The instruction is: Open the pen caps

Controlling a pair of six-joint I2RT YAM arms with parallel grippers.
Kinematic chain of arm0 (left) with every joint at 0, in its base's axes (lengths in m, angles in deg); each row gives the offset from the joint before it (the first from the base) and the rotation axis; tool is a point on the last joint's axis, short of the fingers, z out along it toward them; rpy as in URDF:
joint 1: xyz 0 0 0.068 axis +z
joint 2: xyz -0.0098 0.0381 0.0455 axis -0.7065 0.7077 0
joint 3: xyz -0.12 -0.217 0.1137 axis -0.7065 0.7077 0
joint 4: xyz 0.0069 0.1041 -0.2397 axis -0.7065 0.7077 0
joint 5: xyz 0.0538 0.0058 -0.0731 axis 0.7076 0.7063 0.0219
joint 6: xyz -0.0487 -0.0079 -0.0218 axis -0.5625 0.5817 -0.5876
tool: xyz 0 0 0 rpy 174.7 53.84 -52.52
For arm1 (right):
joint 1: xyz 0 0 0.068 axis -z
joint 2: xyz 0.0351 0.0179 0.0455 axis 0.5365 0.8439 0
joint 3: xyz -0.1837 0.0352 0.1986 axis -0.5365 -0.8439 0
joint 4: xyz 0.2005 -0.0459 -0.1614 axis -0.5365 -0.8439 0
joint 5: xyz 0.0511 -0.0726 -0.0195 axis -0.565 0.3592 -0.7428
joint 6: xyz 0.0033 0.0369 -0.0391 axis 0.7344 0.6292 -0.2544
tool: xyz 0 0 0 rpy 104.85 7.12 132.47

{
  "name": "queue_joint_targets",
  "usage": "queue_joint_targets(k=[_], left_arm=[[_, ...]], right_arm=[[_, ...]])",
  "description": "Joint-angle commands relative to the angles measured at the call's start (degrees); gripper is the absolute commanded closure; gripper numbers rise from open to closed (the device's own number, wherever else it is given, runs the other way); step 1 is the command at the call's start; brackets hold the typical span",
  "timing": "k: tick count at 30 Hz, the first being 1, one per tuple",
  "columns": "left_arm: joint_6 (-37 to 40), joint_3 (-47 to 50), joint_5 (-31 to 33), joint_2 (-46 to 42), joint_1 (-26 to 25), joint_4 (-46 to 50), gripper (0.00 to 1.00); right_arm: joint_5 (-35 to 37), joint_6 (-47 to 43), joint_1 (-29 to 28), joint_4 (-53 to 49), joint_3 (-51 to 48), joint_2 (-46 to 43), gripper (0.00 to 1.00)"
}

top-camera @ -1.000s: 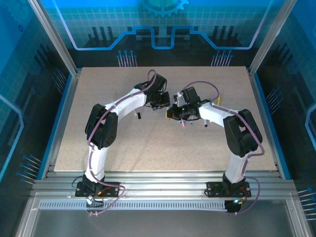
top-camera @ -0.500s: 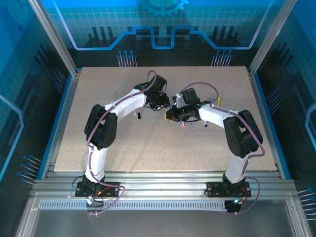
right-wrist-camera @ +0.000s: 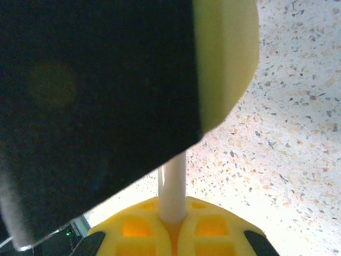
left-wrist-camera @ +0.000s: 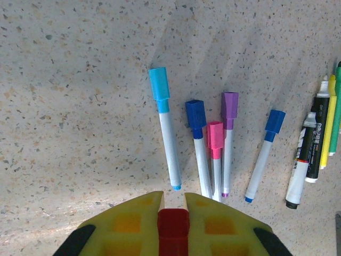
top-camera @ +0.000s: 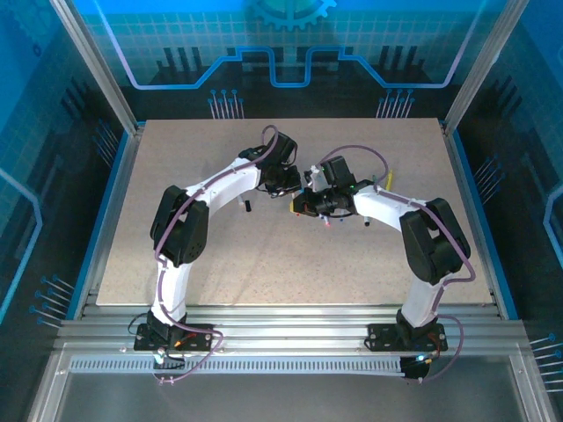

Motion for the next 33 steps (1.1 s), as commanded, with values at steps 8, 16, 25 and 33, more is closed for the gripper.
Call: queue_joint_targets(k=[8, 16, 25, 33], left_arm=[[5.38, -13.17, 9.80, 6.59, 10.36, 4.94, 1.00], [6.32, -17.97, 10.65, 7.74, 8.01, 8.34, 1.00], [6.68, -9.34, 2.07, 0.73, 5.94, 5.25, 1.00], [4.42, 0.59, -4.76, -5.80, 2.12, 0.31, 1.00]], right_arm=[[-0.09, 0.41, -12.52, -13.85, -18.31, -23.36, 1.00], [1.97, 4.03, -12.08, -13.70, -23.01, -31.31, 1.00], [3.74, 0.12, -4.08, -6.90, -18.55, -25.83, 1.00], [0.86, -1.36, 1.31, 1.47, -9.19, -14.78, 0.47]])
